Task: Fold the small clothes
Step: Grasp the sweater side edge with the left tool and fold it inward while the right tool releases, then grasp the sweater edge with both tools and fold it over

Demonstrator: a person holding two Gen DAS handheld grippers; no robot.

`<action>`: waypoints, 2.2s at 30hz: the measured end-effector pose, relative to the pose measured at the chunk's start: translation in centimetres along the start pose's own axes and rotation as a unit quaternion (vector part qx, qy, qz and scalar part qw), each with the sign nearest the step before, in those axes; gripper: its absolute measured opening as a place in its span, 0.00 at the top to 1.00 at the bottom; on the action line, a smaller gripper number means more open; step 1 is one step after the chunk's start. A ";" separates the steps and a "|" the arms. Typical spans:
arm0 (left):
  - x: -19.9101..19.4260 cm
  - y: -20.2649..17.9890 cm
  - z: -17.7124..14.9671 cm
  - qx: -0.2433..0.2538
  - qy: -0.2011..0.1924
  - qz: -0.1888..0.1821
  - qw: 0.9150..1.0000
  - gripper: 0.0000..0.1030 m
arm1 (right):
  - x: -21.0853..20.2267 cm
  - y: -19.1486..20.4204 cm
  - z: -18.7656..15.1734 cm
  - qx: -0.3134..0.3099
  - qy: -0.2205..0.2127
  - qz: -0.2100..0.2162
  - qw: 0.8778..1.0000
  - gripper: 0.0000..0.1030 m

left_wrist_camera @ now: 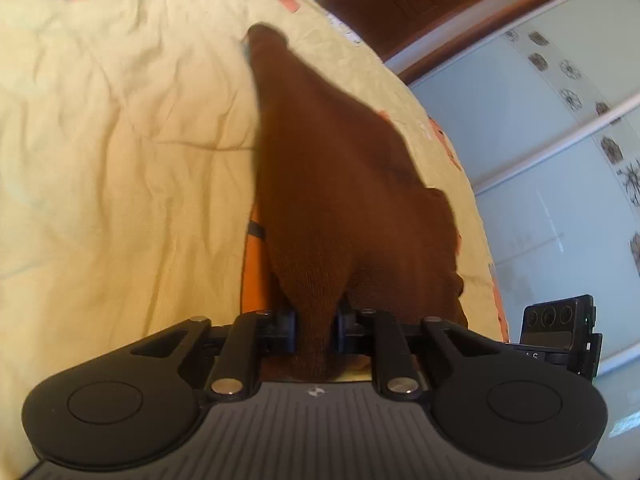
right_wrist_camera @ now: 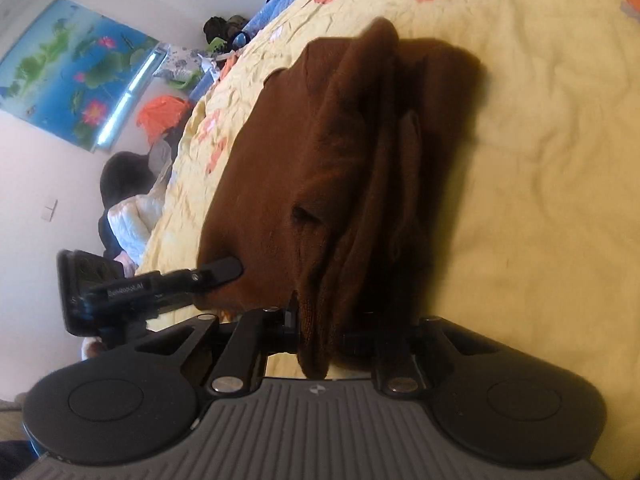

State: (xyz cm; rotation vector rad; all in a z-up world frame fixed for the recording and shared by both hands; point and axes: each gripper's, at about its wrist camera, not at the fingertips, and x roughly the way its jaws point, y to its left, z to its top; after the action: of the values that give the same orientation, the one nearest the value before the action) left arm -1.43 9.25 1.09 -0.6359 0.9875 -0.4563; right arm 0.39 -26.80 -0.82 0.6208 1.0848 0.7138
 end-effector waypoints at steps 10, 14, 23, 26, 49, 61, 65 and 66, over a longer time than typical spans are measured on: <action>0.1 0.1 -2.0 0.077 -0.044 0.011 0.996 0.73 | -4.4 1.0 0.9 -0.041 -0.066 -0.019 0.997 0.26; -0.2 0.7 -2.1 0.053 -0.045 0.000 0.998 0.72 | -6.3 3.5 6.0 -0.089 -0.134 -0.050 0.986 0.23; -0.1 1.1 -2.0 0.040 -0.045 -0.001 0.998 0.72 | 4.8 6.8 14.2 -0.172 -0.036 -0.130 0.976 0.23; -0.2 1.3 -1.9 0.036 -0.043 -0.004 0.998 0.72 | 9.0 6.3 13.1 -0.202 0.015 -0.182 0.962 0.48; 0.0 1.1 -1.6 0.033 -0.042 -0.001 0.999 0.69 | 4.4 8.4 13.4 -0.208 -0.110 -0.198 0.952 0.54; -3.0 -3.2 -4.1 0.158 -0.105 0.114 0.975 0.41 | 7.5 7.4 11.6 -0.185 -0.049 -0.159 0.969 0.61; -4.5 -5.4 -8.4 0.297 -0.130 0.167 0.931 0.41 | 1.3 8.3 7.0 -0.198 -0.082 -0.124 0.969 0.28; -4.3 -5.4 -9.0 0.306 -0.122 0.177 0.927 0.41 | 0.2 8.0 5.9 -0.194 -0.074 -0.113 0.972 0.29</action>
State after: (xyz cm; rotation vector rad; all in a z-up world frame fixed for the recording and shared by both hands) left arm -11.74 5.38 3.80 0.0559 0.6482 -0.3269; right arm 4.31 -22.21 7.15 0.2072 0.8303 0.6464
